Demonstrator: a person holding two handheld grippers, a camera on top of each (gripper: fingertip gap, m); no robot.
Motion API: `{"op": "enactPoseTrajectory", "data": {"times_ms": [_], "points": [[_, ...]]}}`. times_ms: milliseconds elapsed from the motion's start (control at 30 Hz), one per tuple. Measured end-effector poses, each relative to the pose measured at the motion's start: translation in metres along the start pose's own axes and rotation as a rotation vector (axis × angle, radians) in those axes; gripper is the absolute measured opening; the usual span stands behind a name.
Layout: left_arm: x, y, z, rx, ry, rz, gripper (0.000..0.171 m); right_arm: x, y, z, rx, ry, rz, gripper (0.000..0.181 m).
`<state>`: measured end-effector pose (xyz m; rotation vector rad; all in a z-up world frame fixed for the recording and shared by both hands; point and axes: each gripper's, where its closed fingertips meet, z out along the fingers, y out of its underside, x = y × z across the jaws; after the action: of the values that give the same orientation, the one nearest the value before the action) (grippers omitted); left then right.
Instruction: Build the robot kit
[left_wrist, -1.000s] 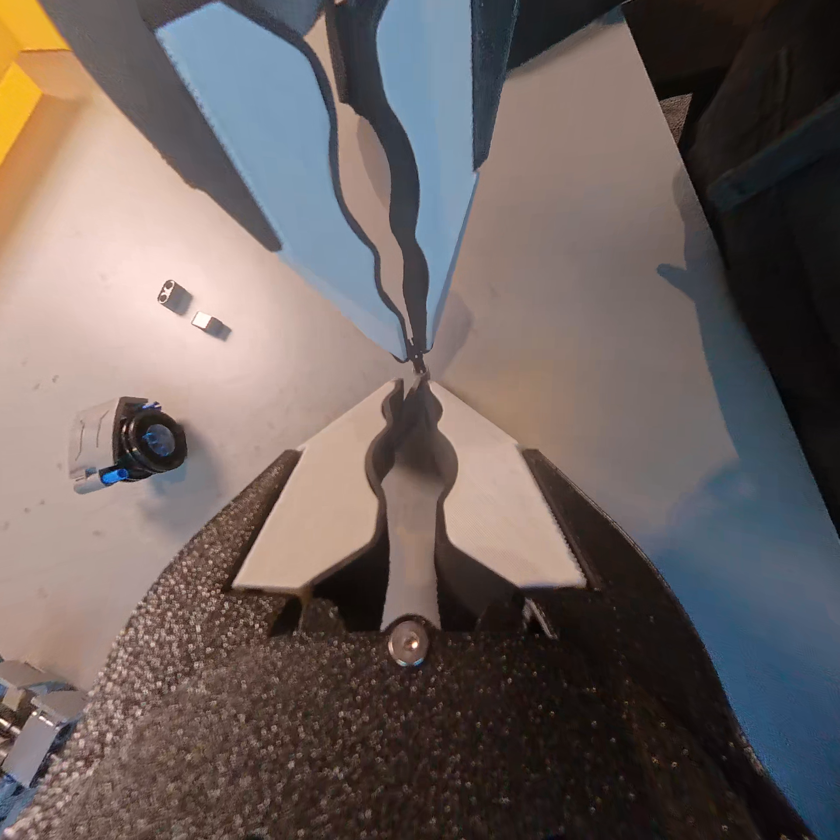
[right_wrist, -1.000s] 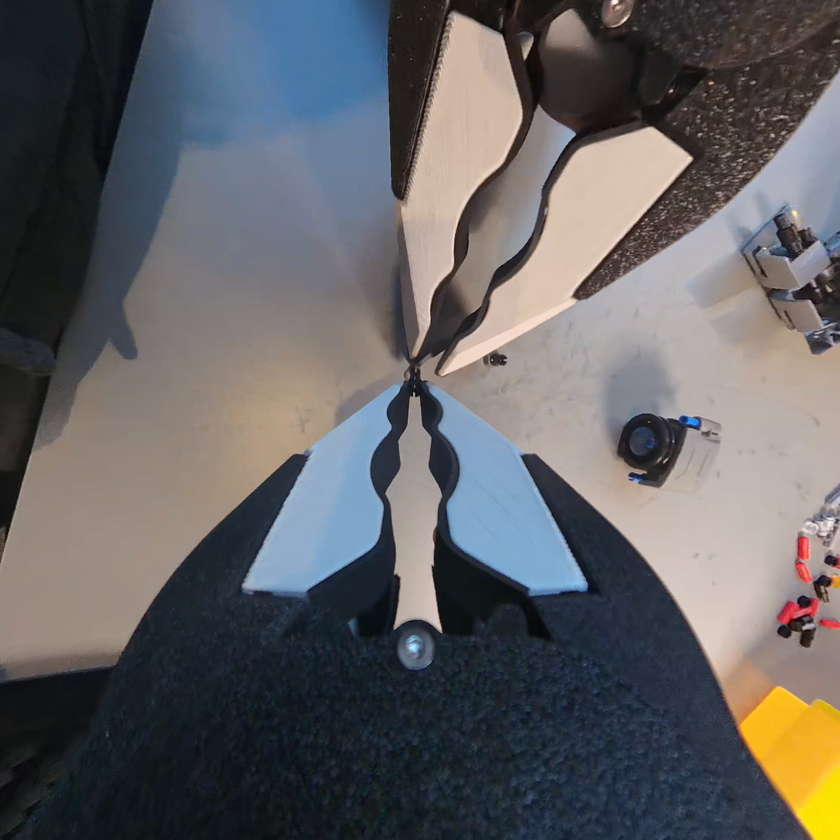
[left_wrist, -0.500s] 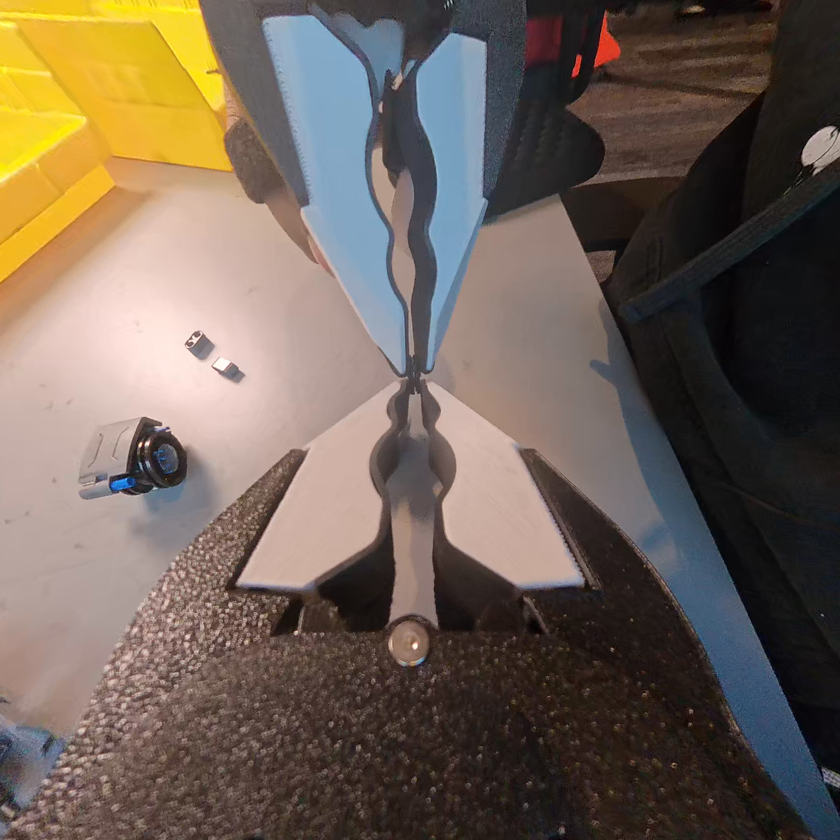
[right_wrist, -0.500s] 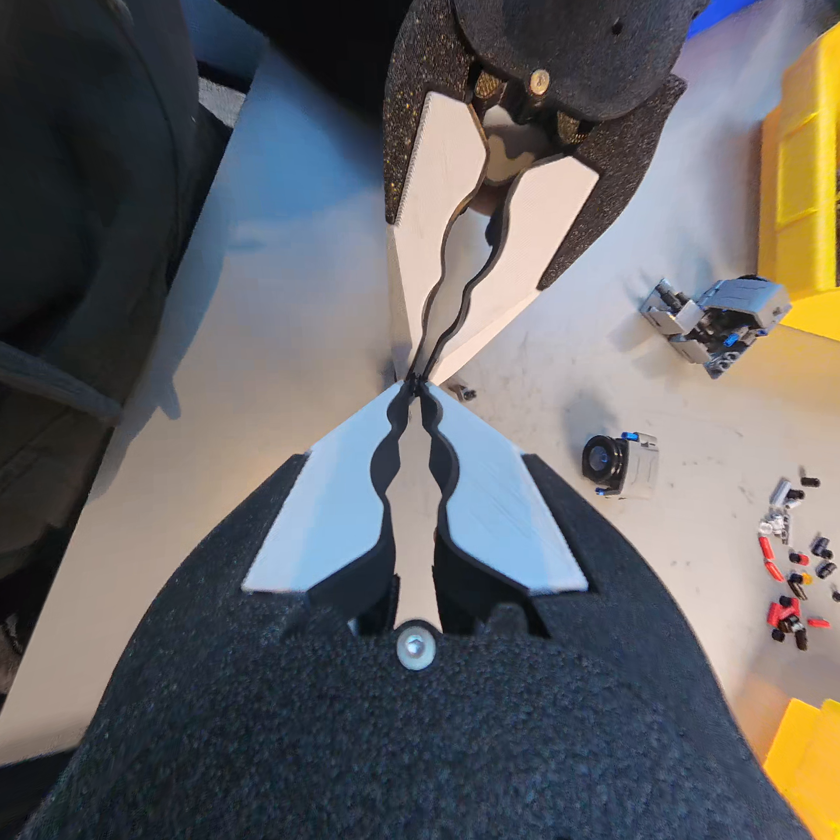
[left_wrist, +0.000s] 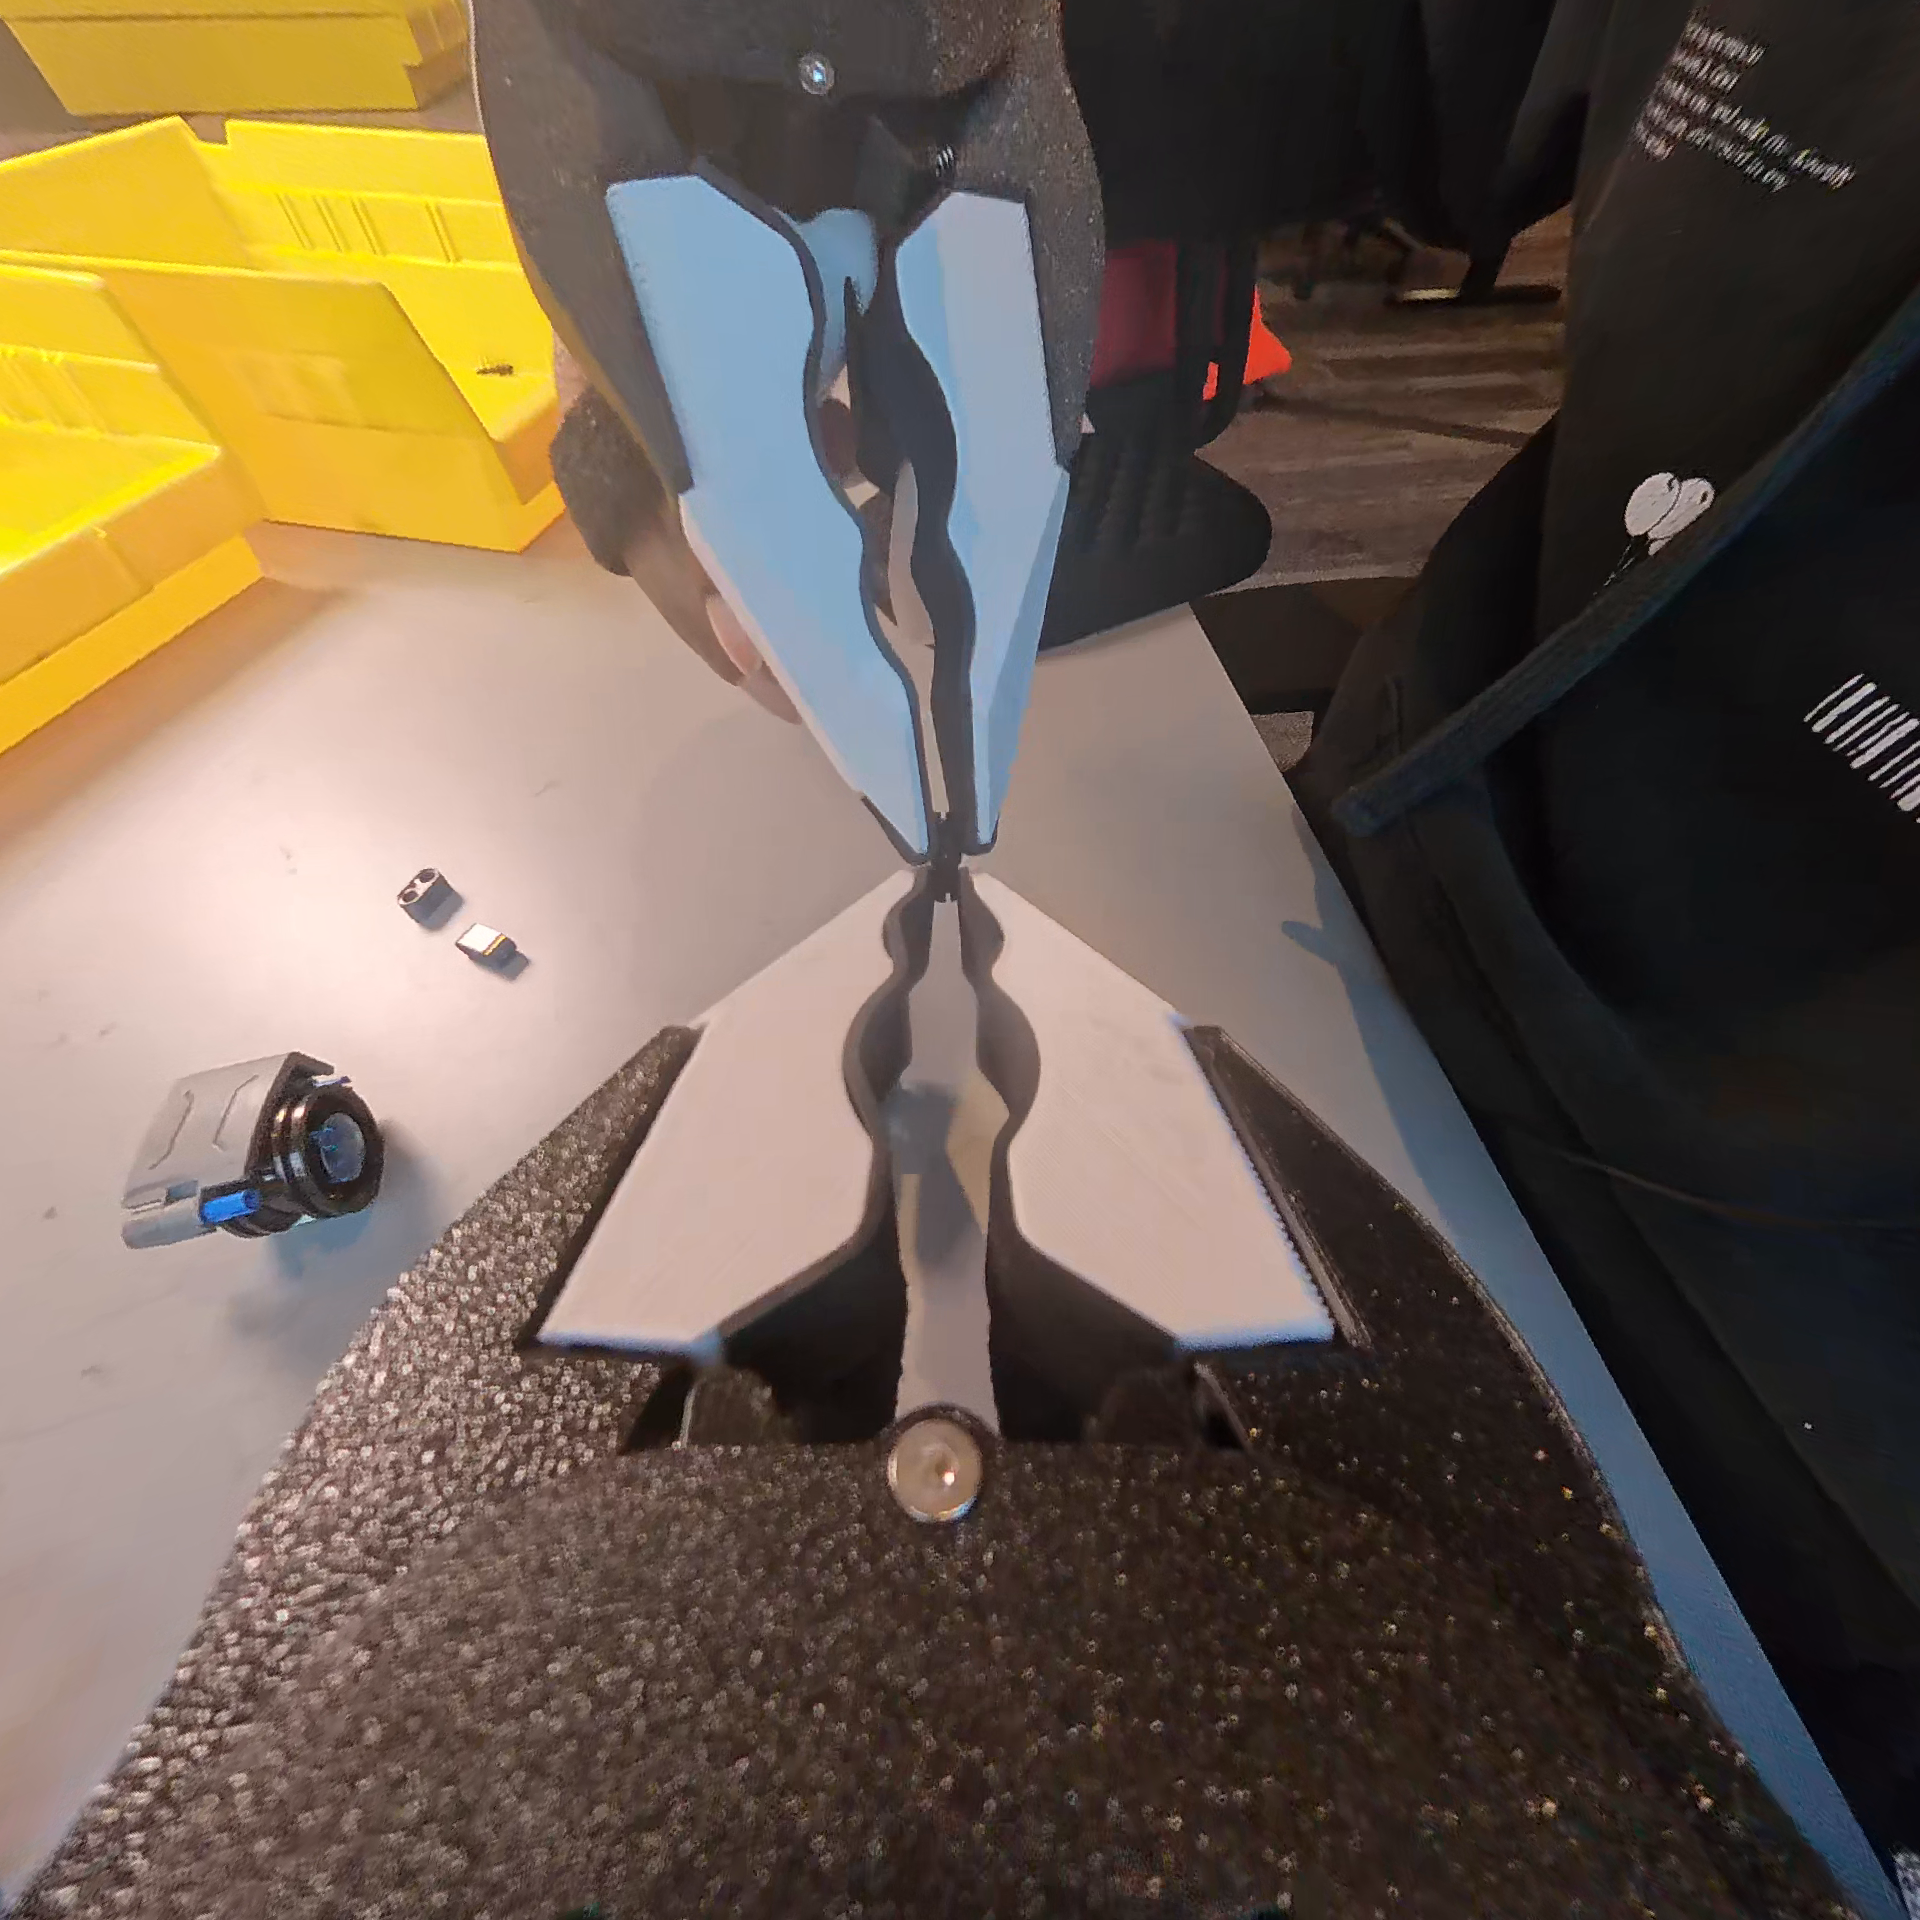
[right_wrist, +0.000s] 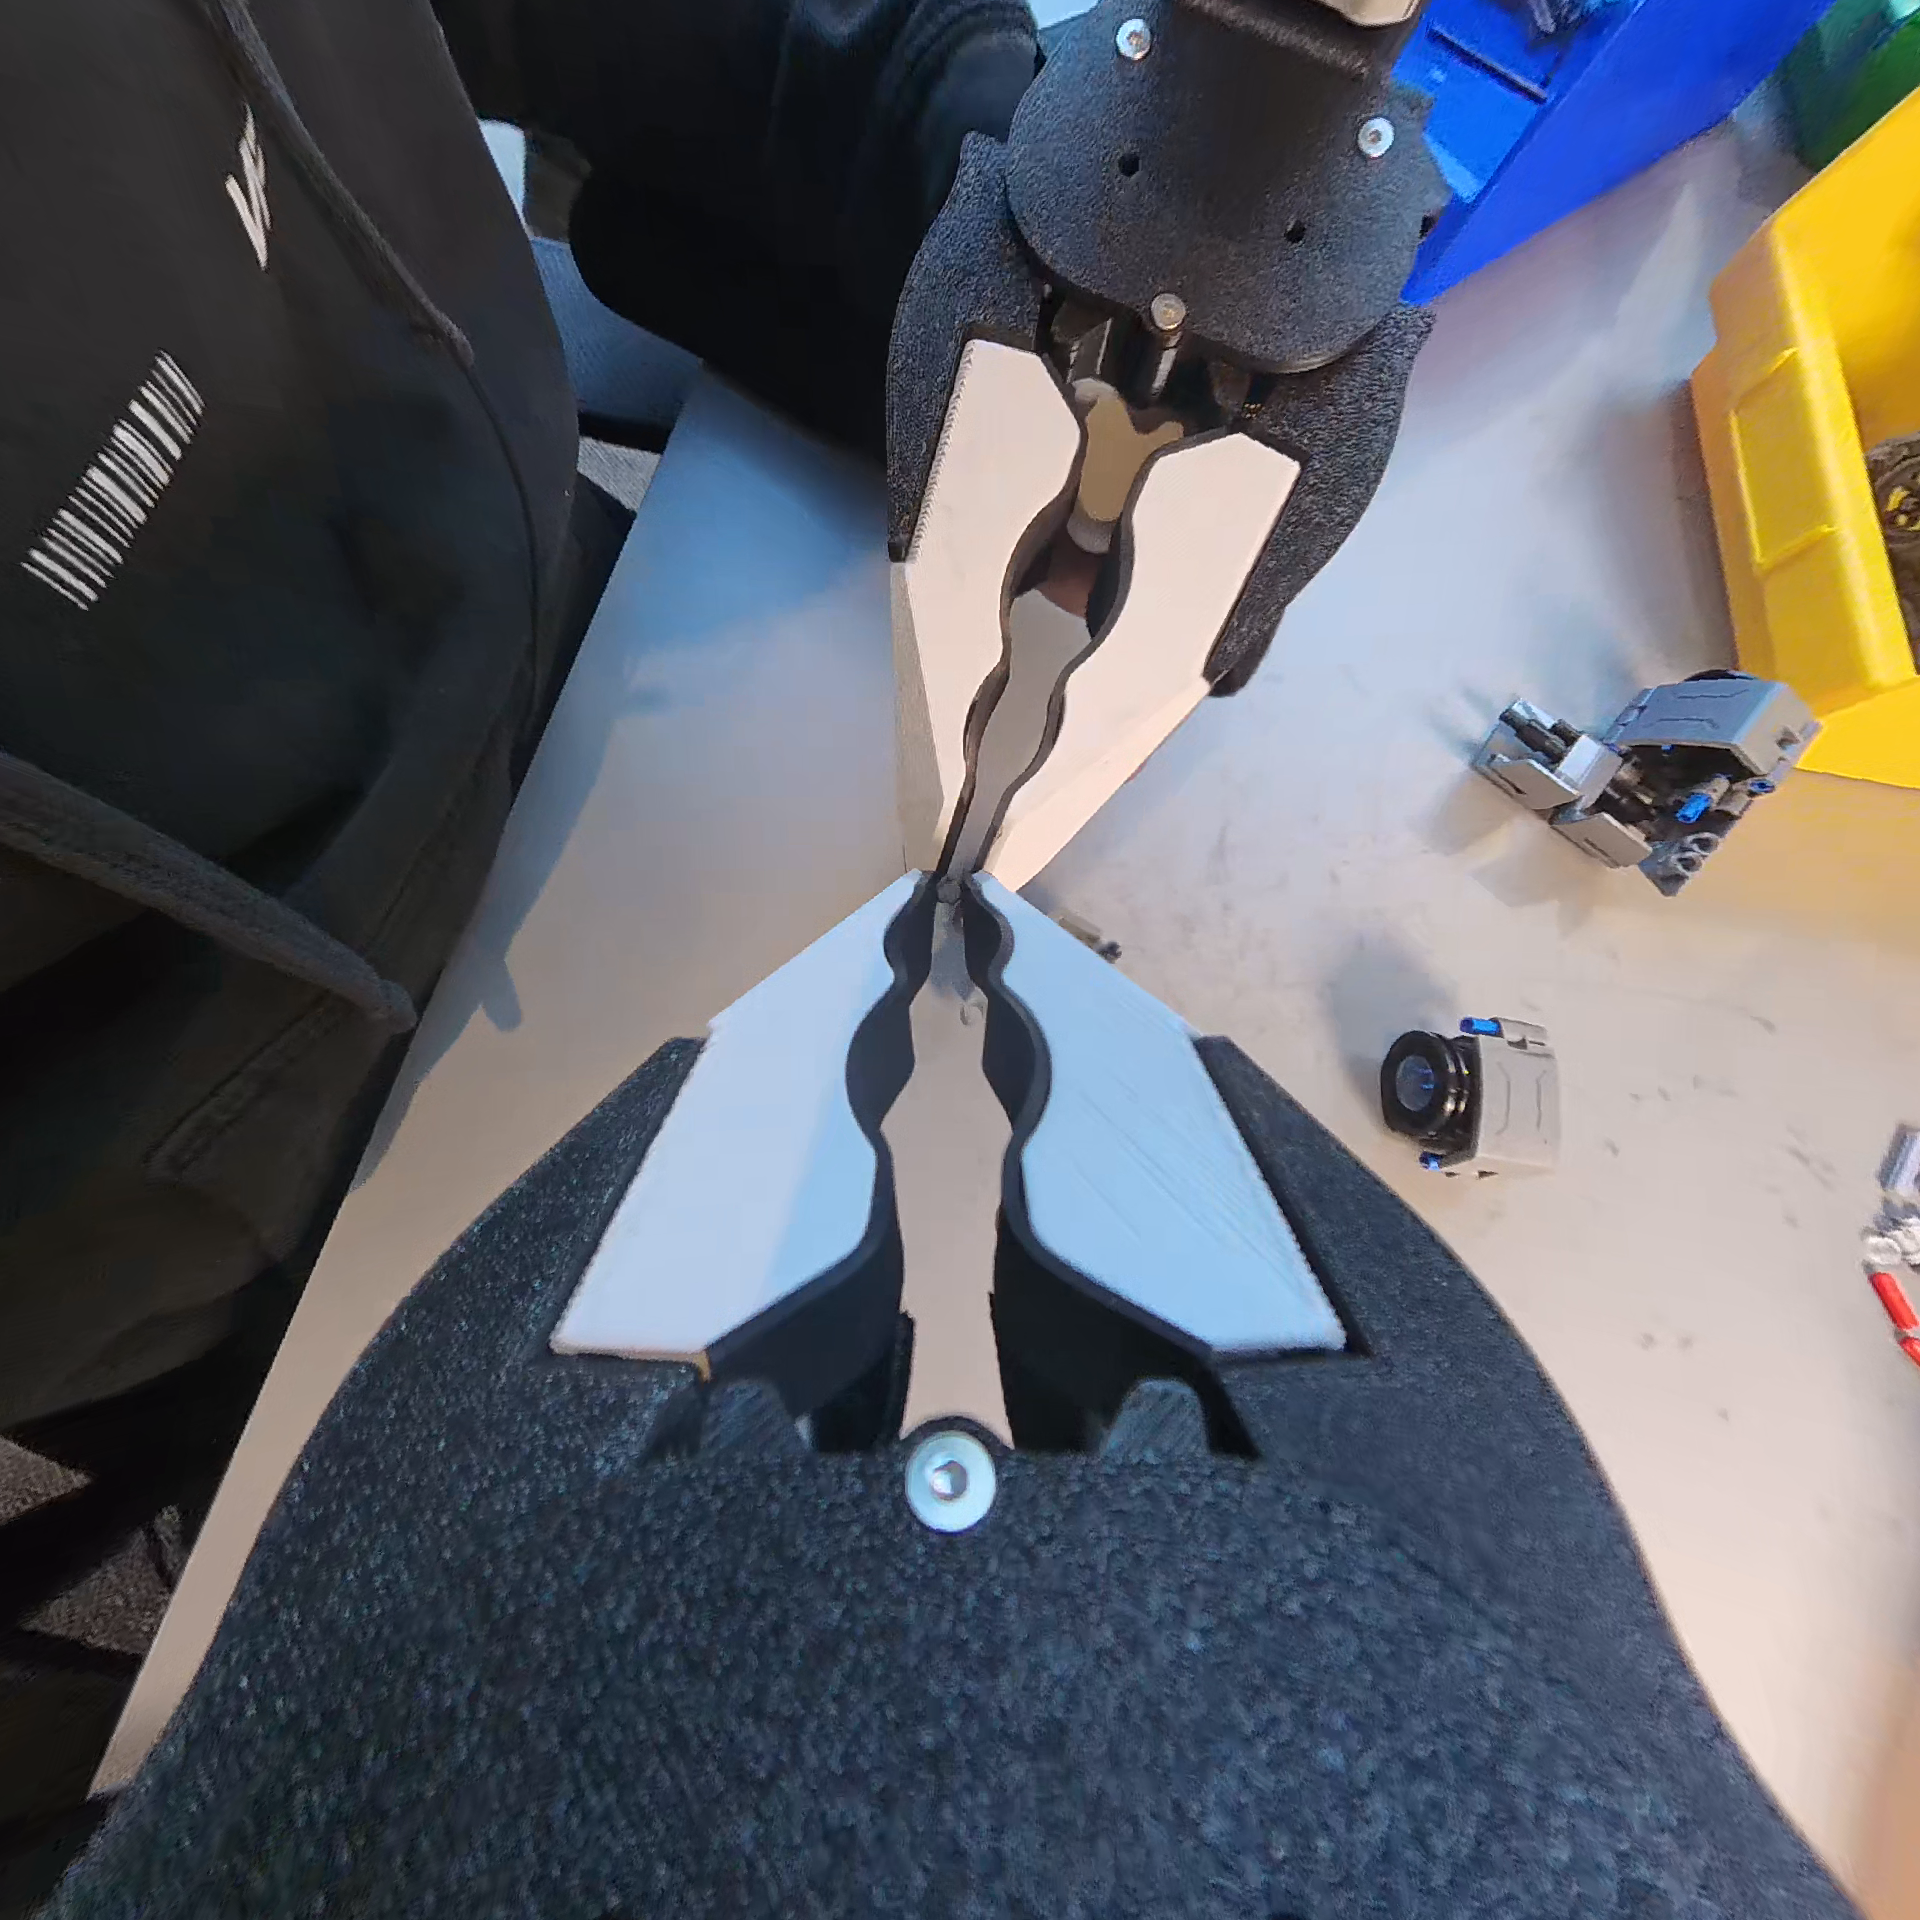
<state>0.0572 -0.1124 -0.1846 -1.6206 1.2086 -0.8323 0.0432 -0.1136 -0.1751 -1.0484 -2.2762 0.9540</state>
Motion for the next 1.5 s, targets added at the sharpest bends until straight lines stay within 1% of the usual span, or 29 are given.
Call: {"op": "enactPoseTrajectory", "data": {"times_ms": [67, 367, 633, 700, 800, 833, 933, 1033, 1100, 1200, 1333, 1500], "points": [[-0.001, -0.002, -0.001, 0.01, -0.003, 0.003, 0.004, 0.001, -0.002, -0.002, 0.014, 0.002, 0.005, 0.004], [-0.001, -0.003, -0.002, 0.017, -0.003, 0.005, 0.004, 0.002, -0.003, -0.003, -0.003, 0.001, -0.018, 0.003], [-0.004, -0.001, -0.003, 0.009, -0.019, 0.001, 0.004, 0.005, -0.002, -0.002, -0.003, 0.016, 0.004, 0.003], [-0.007, 0.004, -0.004, -0.019, -0.024, -0.005, 0.004, 0.007, 0.001, 0.0, -0.015, 0.022, 0.03, 0.003], [-0.013, 0.018, -0.007, -0.106, -0.057, 0.016, 0.019, 0.011, 0.018, 0.005, -0.073, 0.027, 0.061, 0.003], [-0.014, 0.024, -0.006, -0.134, -0.061, 0.023, 0.021, 0.01, 0.024, 0.008, -0.091, 0.019, 0.077, 0.003], [-0.012, 0.037, 0.0, -0.207, -0.057, 0.057, 0.021, 0.007, 0.038, 0.017, -0.138, 0.004, 0.096, 0.003], [-0.013, 0.053, 0.007, -0.312, -0.057, 0.105, 0.019, 0.007, 0.043, 0.023, -0.154, 0.002, 0.104, 0.003], [-0.014, 0.059, 0.01, -0.356, -0.059, 0.128, 0.015, 0.007, 0.046, 0.026, -0.174, -0.002, 0.096, 0.003], [-0.016, 0.064, 0.012, -0.398, -0.065, 0.162, 0.002, 0.007, 0.051, 0.03, -0.206, -0.006, 0.084, 0.003], [-0.016, 0.065, 0.013, -0.399, -0.058, 0.156, 0.001, 0.005, 0.054, 0.034, -0.232, -0.017, 0.07, 0.003], [-0.016, 0.065, 0.012, -0.402, -0.022, 0.131, 0.001, 0.008, 0.051, 0.033, -0.237, -0.015, 0.059, 0.003]]}}
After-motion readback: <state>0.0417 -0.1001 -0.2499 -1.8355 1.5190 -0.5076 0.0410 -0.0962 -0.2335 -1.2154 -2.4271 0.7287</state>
